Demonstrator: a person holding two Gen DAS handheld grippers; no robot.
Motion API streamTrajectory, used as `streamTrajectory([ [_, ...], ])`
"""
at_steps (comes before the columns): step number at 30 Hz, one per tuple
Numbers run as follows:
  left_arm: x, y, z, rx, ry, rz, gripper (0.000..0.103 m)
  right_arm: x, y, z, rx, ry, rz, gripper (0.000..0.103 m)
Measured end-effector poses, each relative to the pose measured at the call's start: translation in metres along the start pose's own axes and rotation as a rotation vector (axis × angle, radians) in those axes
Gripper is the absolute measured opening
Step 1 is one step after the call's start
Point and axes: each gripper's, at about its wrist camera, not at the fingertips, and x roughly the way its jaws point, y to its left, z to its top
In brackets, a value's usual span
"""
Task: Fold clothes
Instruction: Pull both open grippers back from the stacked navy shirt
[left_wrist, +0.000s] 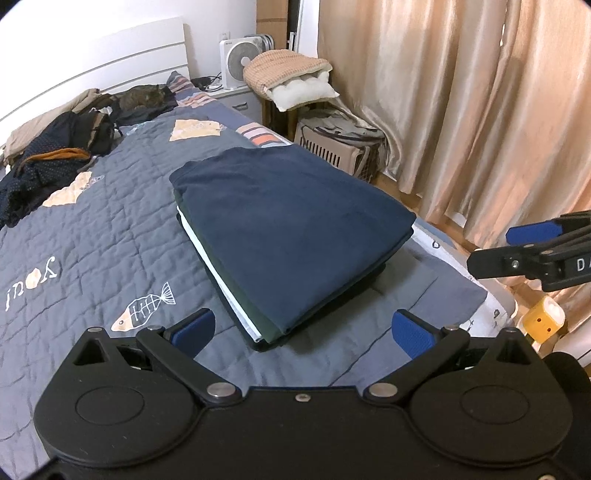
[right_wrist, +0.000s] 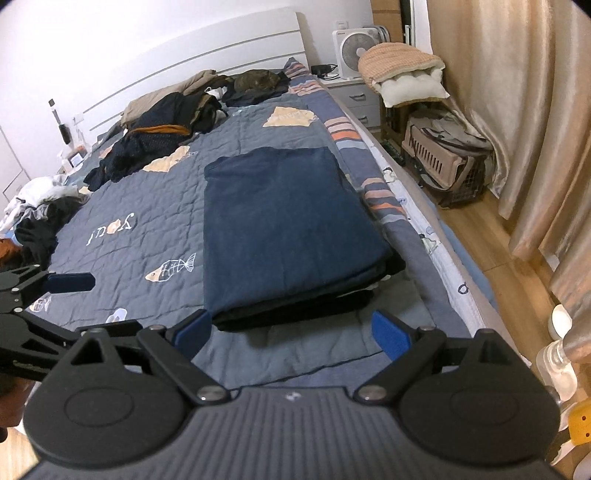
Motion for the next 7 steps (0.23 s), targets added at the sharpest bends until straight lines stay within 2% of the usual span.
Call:
streamTrajectory([
  [7,-0.0008,-0.0009,-0.0013,0.015,-0.004,-0.003,0.103,-0.002,0.0035,0.0009,-0.013,0.004,0.004,0.093],
])
